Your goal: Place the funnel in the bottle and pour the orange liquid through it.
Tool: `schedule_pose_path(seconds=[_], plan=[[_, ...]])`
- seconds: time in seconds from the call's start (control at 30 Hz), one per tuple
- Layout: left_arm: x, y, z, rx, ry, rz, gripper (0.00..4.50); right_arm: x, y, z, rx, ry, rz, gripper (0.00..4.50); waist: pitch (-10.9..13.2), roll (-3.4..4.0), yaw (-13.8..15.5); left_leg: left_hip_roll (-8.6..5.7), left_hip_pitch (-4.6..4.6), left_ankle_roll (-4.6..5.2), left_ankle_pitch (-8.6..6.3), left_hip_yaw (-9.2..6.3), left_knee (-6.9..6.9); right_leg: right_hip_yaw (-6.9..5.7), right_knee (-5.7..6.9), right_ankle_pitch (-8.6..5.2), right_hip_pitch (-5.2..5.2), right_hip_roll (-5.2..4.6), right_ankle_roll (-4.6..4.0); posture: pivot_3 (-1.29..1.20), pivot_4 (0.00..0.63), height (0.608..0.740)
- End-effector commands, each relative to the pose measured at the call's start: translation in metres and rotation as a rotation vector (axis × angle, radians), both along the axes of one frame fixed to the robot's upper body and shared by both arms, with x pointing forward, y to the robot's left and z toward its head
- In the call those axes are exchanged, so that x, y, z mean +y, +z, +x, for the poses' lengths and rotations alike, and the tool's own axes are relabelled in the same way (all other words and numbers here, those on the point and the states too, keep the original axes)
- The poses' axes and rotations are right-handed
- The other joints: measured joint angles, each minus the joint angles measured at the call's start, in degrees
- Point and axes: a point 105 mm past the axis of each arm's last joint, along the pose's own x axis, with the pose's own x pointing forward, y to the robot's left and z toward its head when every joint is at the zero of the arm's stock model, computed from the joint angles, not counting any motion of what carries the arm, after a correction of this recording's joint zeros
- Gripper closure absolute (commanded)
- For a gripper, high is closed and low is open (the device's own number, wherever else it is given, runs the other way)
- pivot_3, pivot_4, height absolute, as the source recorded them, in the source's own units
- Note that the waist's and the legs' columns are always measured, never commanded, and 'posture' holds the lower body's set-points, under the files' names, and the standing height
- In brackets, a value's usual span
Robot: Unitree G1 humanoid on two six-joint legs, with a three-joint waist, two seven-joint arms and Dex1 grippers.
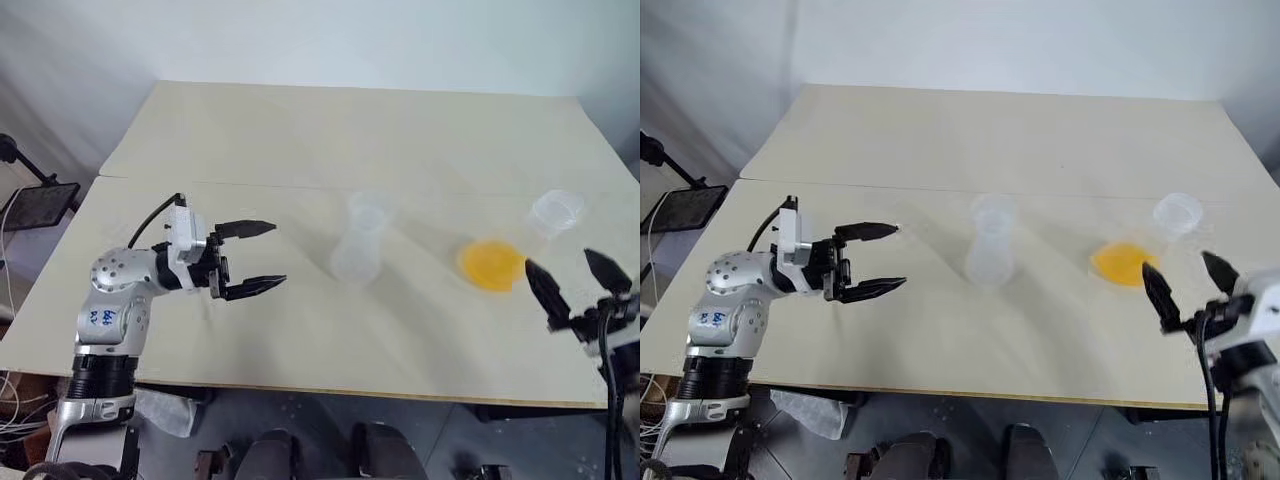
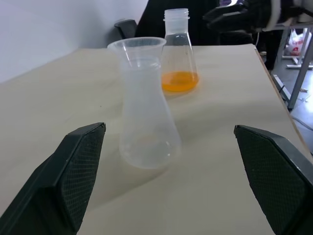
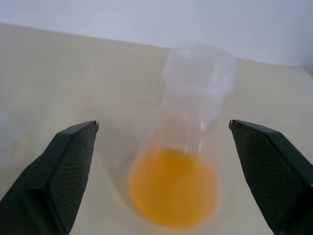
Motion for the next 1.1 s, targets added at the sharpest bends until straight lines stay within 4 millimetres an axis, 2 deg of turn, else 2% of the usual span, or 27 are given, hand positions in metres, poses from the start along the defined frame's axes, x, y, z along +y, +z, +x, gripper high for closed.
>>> schedule_pose_path(seconds=[0.03,0.2,0.33,0.77,1.1], plan=[[-0.007,0.007,-0.008,-0.034,-0.017,-0.016,0.02,0.002,0.007,0.006,0.027,-0.012,0.01,0.0,0.0,0.0,0.42,0.0,-0.02,0.0,0.0,-0.05,0.0,-0.01,-0.01,0.0,0.0,0.0,0.0,0.0,0.15,0.74],[-0.011,0.007,-0.012,-0.03,-0.021,-0.019,0.02,-0.008,0.012,0.017,0.039,-0.071,0.062,0.0,0.0,0.0,0.83,-0.04,-0.06,0.01,-0.01,-0.04,0.0,0.0,-0.06,0.0,0.0,-0.02,0.0,0.0,0.15,0.74],[-0.013,0.009,-0.011,-0.031,-0.024,-0.025,0.02,-0.006,0.017,0.024,0.02,-0.062,0.076,0.0,0.0,0.0,0.73,-0.04,-0.06,0.02,-0.01,-0.01,0.0,0.0,-0.06,0.0,0.0,0.0,0.0,0.0,0.15,0.74],[-0.023,0.018,-0.008,-0.041,-0.054,-0.072,0.02,-0.017,0.002,0.04,0.048,-0.113,0.1,0.0,0.0,0.0,0.66,-0.04,-0.07,0.02,0.0,0.01,0.0,0.0,-0.07,0.0,-0.01,0.01,0.0,0.0,0.15,0.74],[-0.029,0.017,-0.011,-0.009,-0.077,-0.1,0.02,-0.01,-0.007,0.054,0.01,-0.09,0.101,0.0,0.0,0.0,0.0,-0.02,-0.08,0.01,0.0,0.01,-0.01,0.0,-0.06,0.0,-0.03,0.05,0.0,0.0,0.15,0.74]])
